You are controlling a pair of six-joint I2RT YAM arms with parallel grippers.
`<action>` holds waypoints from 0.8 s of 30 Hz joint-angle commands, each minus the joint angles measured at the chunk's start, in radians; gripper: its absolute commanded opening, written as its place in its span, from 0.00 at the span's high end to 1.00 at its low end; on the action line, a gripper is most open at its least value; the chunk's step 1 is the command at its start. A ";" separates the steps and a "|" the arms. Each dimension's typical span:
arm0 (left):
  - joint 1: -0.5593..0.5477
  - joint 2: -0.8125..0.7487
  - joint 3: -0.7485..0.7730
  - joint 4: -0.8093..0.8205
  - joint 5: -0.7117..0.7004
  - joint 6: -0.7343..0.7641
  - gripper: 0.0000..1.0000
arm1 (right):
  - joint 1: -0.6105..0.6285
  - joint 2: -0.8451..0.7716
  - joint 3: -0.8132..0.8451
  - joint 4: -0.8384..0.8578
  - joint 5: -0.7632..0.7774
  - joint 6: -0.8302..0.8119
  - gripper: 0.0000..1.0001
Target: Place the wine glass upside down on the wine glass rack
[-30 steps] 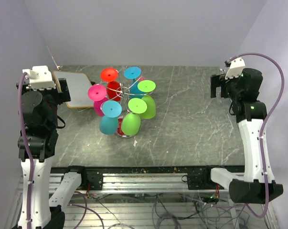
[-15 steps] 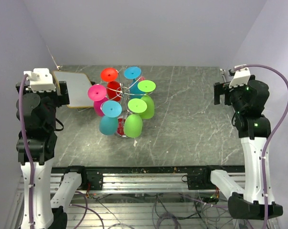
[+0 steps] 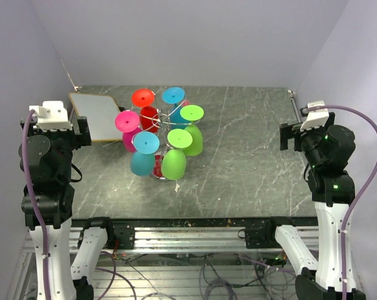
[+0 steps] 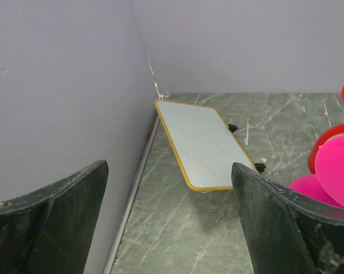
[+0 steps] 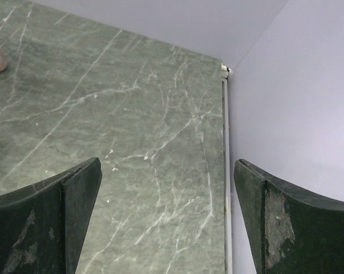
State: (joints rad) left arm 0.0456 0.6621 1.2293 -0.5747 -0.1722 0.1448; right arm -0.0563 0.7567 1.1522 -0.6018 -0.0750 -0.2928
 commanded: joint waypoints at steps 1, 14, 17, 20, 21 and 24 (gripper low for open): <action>0.060 0.006 0.028 0.002 0.139 -0.028 0.01 | -0.009 -0.022 -0.026 0.038 0.010 0.013 0.00; 0.131 0.058 0.137 -0.077 0.313 -0.030 0.01 | -0.025 0.028 0.050 0.028 0.024 0.050 0.00; 0.133 0.078 0.144 -0.079 0.315 -0.028 0.01 | -0.036 0.053 0.065 0.026 0.012 0.069 0.00; 0.134 0.104 0.148 -0.082 0.342 -0.015 0.01 | -0.043 0.072 0.082 0.018 0.011 0.073 0.00; 0.134 0.112 0.143 -0.077 0.346 -0.008 0.01 | -0.044 0.078 0.091 0.013 0.010 0.073 0.00; 0.134 0.122 0.124 -0.059 0.347 0.008 0.01 | -0.045 0.097 0.107 0.000 -0.009 0.076 0.00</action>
State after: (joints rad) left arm 0.1673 0.7666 1.3563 -0.6395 0.1303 0.1276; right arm -0.0944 0.8433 1.2160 -0.5961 -0.0639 -0.2363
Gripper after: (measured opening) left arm 0.991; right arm 0.996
